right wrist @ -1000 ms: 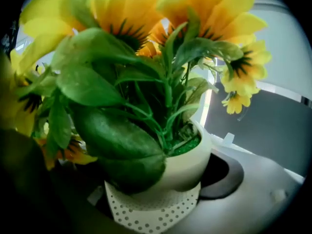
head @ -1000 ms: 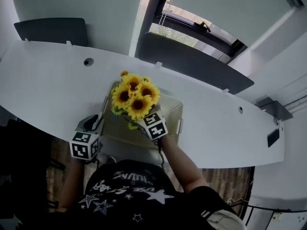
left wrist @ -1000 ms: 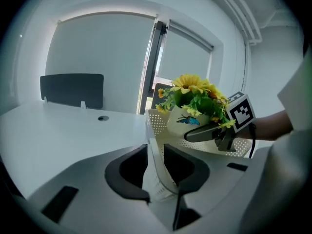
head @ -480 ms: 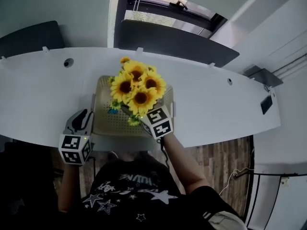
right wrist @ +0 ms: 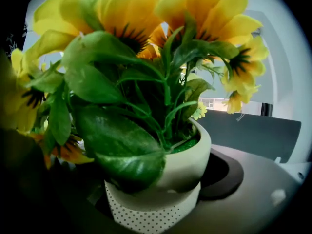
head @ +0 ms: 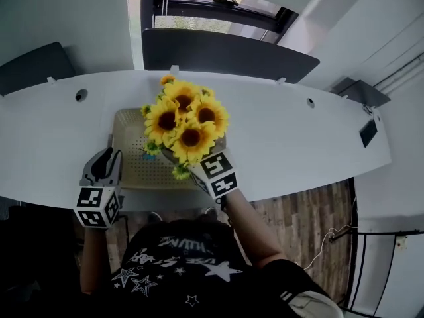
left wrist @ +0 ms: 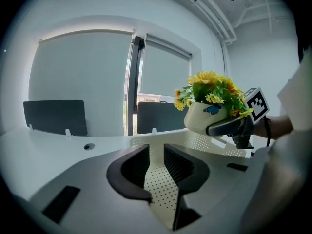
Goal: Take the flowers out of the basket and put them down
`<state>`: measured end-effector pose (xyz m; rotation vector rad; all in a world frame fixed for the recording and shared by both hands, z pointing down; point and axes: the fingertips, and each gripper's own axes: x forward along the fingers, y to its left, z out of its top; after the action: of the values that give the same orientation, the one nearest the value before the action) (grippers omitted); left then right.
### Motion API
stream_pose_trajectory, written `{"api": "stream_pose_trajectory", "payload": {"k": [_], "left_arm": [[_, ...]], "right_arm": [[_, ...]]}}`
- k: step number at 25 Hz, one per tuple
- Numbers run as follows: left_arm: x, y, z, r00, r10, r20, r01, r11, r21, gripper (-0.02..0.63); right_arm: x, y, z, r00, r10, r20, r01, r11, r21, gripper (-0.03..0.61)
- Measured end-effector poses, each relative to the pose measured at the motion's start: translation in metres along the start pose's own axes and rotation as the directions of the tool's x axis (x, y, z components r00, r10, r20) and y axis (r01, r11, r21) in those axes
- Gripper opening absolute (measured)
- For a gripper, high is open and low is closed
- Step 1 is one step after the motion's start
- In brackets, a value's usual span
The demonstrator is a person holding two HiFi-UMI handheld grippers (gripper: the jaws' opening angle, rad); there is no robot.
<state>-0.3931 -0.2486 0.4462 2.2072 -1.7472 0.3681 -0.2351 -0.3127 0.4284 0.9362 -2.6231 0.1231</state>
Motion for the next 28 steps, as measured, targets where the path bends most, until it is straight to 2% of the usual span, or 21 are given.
{"api": "stream_pose_trajectory", "payload": {"k": [6,10,15,18,23,28], "left_arm": [[0.013,-0.055,0.015,0.998,-0.047,0.031,0.048,0.999,-0.008,0.091],[0.025,-0.094,0.021,0.998,-0.049,0.045,0.049,0.999,-0.001,0.050],[0.039,-0.169,0.030,0.998,-0.023,0.051,0.024,1.000,-0.010,0.026],[0.047,-0.191,0.035,0.998,-0.010,0.068,0.011,1.000,-0.016,0.015],[0.068,-0.204,0.024,0.996,-0.056,0.073,0.058,0.998,-0.025,0.015],[0.090,-0.264,0.023,0.994,-0.095,0.062,0.096,0.995,-0.015,0.015]], "right_arm": [[-0.038,-0.034,0.002,0.998,-0.002,0.057,0.000,1.000,0.030,0.535],[-0.066,-0.060,-0.007,0.999,-0.008,0.048,0.008,1.000,0.006,0.534],[-0.119,-0.103,-0.033,0.999,0.019,0.044,-0.021,0.999,0.027,0.534],[-0.133,-0.120,-0.049,0.999,0.012,0.032,-0.013,0.999,0.039,0.534],[-0.126,-0.134,-0.075,1.000,-0.014,0.007,0.014,0.999,0.036,0.534],[-0.158,-0.169,-0.103,1.000,-0.028,-0.003,0.028,0.998,0.056,0.534]]}}
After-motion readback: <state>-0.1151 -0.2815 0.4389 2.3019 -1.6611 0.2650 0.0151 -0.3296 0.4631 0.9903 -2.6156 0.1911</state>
